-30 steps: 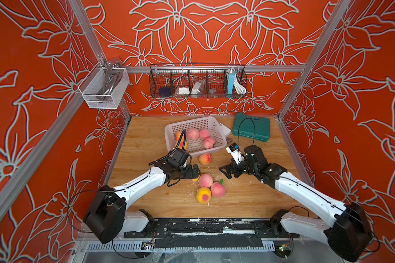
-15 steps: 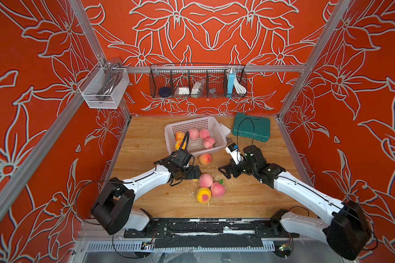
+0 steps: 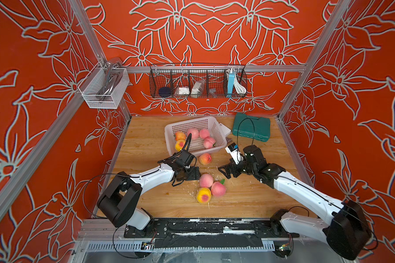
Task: Put the peaches into the basket
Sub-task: Pick up the peach from the center of the board.
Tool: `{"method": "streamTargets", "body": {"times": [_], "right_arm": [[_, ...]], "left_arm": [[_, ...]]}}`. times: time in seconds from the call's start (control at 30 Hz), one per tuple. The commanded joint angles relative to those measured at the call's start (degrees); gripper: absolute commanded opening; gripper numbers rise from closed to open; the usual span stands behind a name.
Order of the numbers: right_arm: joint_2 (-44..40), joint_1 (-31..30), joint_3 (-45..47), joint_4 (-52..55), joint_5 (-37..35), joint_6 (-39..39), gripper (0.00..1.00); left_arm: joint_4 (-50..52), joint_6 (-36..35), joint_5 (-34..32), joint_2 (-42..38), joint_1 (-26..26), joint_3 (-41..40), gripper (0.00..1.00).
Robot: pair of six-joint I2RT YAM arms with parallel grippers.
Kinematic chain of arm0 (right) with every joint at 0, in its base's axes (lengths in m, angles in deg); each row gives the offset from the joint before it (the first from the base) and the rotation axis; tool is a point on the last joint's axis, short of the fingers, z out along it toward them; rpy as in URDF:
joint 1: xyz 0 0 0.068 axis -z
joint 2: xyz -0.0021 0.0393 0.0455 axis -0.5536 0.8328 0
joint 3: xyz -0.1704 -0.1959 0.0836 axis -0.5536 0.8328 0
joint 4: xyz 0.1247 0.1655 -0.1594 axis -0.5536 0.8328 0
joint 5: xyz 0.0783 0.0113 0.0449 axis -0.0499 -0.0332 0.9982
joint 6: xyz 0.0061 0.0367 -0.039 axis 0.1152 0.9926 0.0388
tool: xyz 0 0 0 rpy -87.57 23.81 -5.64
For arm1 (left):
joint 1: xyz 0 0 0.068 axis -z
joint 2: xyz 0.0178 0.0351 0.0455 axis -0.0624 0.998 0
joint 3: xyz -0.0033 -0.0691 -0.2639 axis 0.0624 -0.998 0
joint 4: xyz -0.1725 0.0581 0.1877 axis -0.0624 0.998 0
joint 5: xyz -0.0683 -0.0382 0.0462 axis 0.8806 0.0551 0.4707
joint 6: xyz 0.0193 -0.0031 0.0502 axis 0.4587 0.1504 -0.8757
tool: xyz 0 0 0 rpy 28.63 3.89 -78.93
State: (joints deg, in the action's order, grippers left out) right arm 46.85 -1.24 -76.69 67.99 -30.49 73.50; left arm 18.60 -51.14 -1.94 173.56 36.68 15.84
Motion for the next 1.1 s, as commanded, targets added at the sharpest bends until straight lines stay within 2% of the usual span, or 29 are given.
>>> {"method": "streamTargets", "body": {"times": [0.0, 0.4, 0.53, 0.67, 0.97, 1.07], "right_arm": [[-0.37, 0.31, 0.12, -0.13, 0.60, -0.34, 0.99], [-1.30, 0.72, 0.78, -0.31, 0.70, -0.43, 0.99], [-1.90, 0.84, 1.05, -0.37, 0.72, -0.43, 0.99], [-2.29, 1.01, 1.43, -0.37, 0.58, -0.47, 0.99], [-3.22, 1.19, 1.52, -0.20, 0.29, -0.42, 0.99], [-3.44, 1.20, 1.48, -0.17, 0.38, -0.31, 0.99]], "left_arm": [[-0.05, 0.94, -1.58, 0.49, 0.55, 1.37, 0.83], [0.53, 1.51, -3.54, 1.35, 0.65, 2.34, 0.88], [0.44, 1.49, -3.72, 1.29, 0.76, 2.43, 0.81], [0.40, 1.49, -3.94, 0.62, 0.85, 2.16, 0.67], [5.83, 1.14, -7.32, -3.68, 3.60, 3.67, 0.65], [8.20, 0.68, -9.29, -5.71, 4.88, 4.80, 0.61]]}}
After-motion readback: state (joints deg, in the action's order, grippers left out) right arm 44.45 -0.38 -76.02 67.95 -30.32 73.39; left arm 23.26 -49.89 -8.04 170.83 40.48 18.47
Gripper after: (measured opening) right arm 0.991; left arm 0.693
